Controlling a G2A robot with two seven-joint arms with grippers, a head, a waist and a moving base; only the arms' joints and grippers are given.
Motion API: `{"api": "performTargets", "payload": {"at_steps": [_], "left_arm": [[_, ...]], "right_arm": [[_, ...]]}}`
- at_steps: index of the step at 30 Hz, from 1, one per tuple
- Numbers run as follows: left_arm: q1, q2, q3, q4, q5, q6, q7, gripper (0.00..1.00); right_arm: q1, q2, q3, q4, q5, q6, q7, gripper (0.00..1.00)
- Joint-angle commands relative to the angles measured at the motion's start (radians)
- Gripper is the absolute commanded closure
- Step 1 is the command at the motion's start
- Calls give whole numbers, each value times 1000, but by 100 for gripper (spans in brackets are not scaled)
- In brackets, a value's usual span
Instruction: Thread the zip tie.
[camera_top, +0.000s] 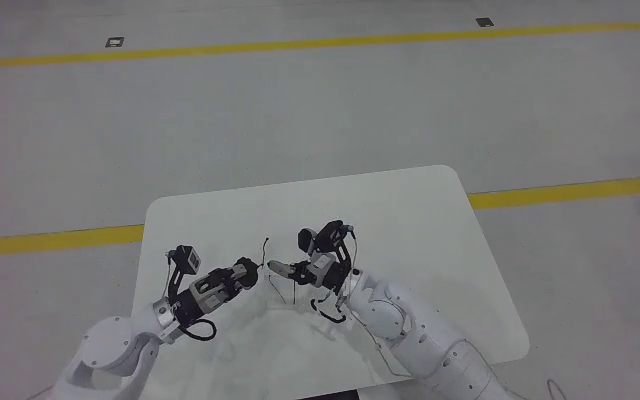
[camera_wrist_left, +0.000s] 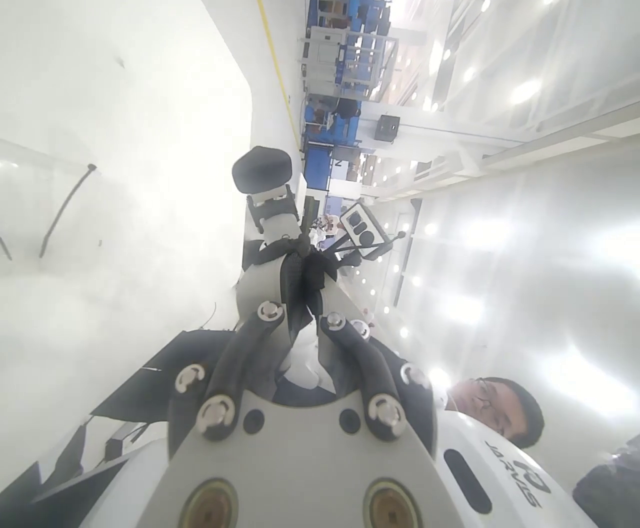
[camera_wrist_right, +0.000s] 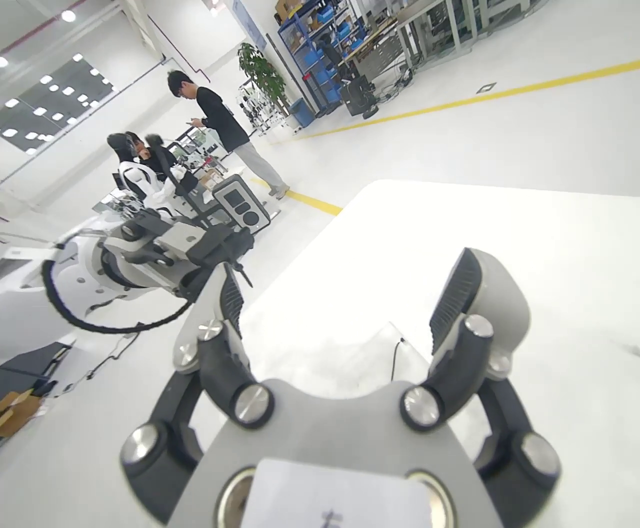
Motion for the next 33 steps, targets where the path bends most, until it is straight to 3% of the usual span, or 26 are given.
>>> {"api": "performTargets", "payload": {"at_steps": [1,10,13,21,26,29,33], "left_arm": [[-3,1,0,-10,27,4,21,100],[-3,1,0,-10,27,4,21,100],[-8,-2,3,-5,2,5,52,100],[3,-4,-16,-21,-133,28,43,100],[-12,-6,-15,-14,-225,59,18,100],[-22,-7,-16,-14,-202,39,58,100],[-22,-7,-16,-14,-202,39,58,100]], "right_arm": [[0,1,-2,1,-2,0,-2,0],[0,1,-2,1,-2,0,-2,0],[-4,4,9,7,-34,7,-22,0],[-112,37,47,17,-318,0,-385,0],[-133,50,59,43,-456,3,-585,0],[-142,49,64,60,-468,19,-623,0],[-142,49,64,60,-468,19,-623,0]]}}
